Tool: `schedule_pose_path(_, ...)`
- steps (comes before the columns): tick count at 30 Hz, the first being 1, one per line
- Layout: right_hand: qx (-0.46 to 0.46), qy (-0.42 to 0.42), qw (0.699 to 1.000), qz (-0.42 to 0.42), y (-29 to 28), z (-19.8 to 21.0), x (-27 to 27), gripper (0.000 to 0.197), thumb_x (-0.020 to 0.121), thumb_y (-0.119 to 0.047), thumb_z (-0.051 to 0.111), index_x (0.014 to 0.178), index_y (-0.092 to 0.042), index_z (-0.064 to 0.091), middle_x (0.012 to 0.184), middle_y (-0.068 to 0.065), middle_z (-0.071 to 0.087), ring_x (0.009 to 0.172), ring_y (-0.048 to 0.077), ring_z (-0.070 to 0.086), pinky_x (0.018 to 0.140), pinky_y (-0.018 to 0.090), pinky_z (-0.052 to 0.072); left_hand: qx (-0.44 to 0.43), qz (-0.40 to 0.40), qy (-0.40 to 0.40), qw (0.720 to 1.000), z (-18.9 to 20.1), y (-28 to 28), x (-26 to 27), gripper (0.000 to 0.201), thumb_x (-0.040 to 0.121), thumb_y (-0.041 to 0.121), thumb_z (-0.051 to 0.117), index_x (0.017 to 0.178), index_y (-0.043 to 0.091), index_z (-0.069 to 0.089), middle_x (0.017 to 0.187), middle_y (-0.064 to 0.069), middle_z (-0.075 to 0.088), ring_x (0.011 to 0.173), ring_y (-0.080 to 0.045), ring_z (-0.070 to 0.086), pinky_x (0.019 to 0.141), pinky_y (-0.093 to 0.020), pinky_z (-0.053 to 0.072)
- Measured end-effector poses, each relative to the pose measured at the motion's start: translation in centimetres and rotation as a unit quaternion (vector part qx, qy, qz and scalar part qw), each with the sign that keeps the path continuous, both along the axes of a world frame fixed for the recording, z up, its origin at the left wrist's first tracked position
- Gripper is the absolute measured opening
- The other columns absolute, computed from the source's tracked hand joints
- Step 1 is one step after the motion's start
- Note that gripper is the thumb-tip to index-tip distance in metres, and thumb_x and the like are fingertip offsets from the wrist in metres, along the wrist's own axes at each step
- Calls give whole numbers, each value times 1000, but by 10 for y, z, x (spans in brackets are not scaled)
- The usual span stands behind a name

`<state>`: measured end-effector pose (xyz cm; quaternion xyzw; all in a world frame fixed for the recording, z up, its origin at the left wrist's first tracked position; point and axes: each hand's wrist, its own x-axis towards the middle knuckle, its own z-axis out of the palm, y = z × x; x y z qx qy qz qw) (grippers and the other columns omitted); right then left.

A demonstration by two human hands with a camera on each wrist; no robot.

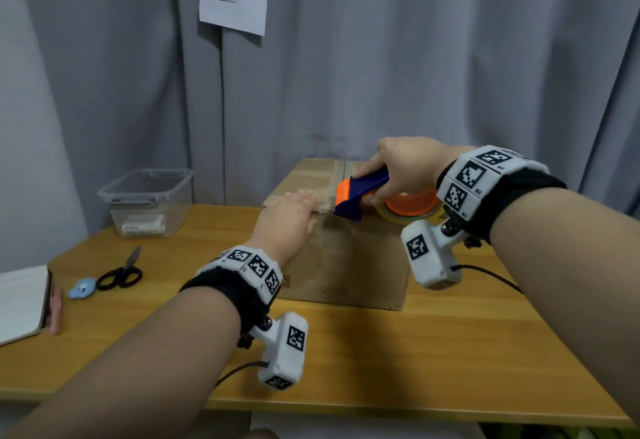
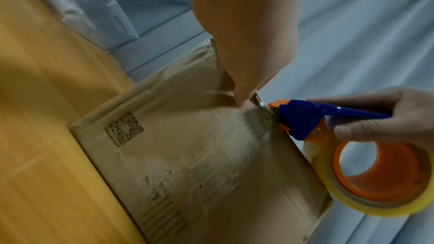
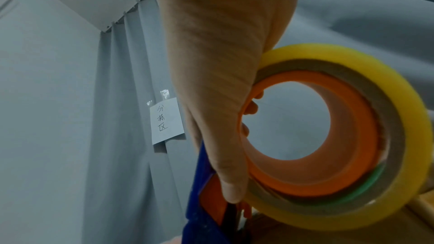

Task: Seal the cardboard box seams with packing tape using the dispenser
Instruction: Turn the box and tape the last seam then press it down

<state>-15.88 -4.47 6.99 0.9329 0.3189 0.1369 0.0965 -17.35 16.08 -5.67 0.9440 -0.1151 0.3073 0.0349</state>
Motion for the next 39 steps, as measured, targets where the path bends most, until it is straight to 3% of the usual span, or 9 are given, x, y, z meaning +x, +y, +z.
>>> schedule_pose_path(6,11,9,1000,-9,7,-2,-6,48,77,-49,72,123,-43,59,76,-19,47,78,10,47,66,27,35,-11,-20,-28,999,1,22,-1,34,94,32,50,127,23,55,120,-1,63,110,-23,58,95,-35,41)
schedule_pose_path(10,12,-16,1000,-5,18,0,-12,46,77,-48,71,121,-42,61,81,-16,52,81,12,48,65,28,38,-3,-10,-42,999,3,43,-3,31,95,30,51,124,25,59,120,2,66,111,-19,59,106,-34,34)
schedule_pose_path(13,7,-17,1000,-3,28,3,-14,46,76,-47,71,120,-39,62,82,-15,55,82,13,50,66,29,39,8,-4,-49,999,6,48,-7,30,94,33,52,121,24,61,117,0,66,111,-19,59,105,-34,35)
schedule_pose_path(20,33,18,999,-9,19,-3,-9,49,75,-49,72,122,-40,61,96,-13,61,85,13,54,68,29,41,23,-16,-29,999,10,20,-3,19,90,32,56,99,15,55,100,-2,64,94,-24,60,77,-34,44)
schedule_pose_path(22,31,10,999,-6,17,-5,-9,48,76,-49,71,122,-40,61,90,-15,58,83,13,52,66,29,39,32,-38,-36,998,11,15,-2,17,91,28,53,104,17,56,104,0,64,95,-23,61,75,-35,46)
schedule_pose_path(27,18,-13,1000,-1,16,-7,-15,49,79,-49,69,125,-40,58,75,-20,39,81,12,45,55,24,31,53,-25,-24,998,8,16,-6,13,98,26,41,94,16,49,82,-1,61,73,-24,59,58,-36,48)
schedule_pose_path(29,18,-17,1000,1,16,-8,-18,49,79,-49,69,125,-40,58,74,-20,37,80,12,44,58,26,33,74,-27,-20,997,10,19,-8,12,98,23,40,93,15,48,81,-2,60,71,-25,58,55,-35,44)
schedule_pose_path(34,24,4,1000,12,26,-2,-27,49,78,-53,69,124,-41,59,74,-22,43,75,9,46,56,25,34,104,-28,0,994,18,34,-24,16,98,25,40,94,13,50,82,-5,61,72,-28,59,55,-36,44)
schedule_pose_path(39,11,17,999,41,54,2,-42,49,77,-53,69,123,-38,61,85,-16,55,78,9,51,65,28,42,72,-22,-9,997,16,60,-44,18,95,29,45,96,13,51,84,-6,63,75,-30,62,58,-37,48)
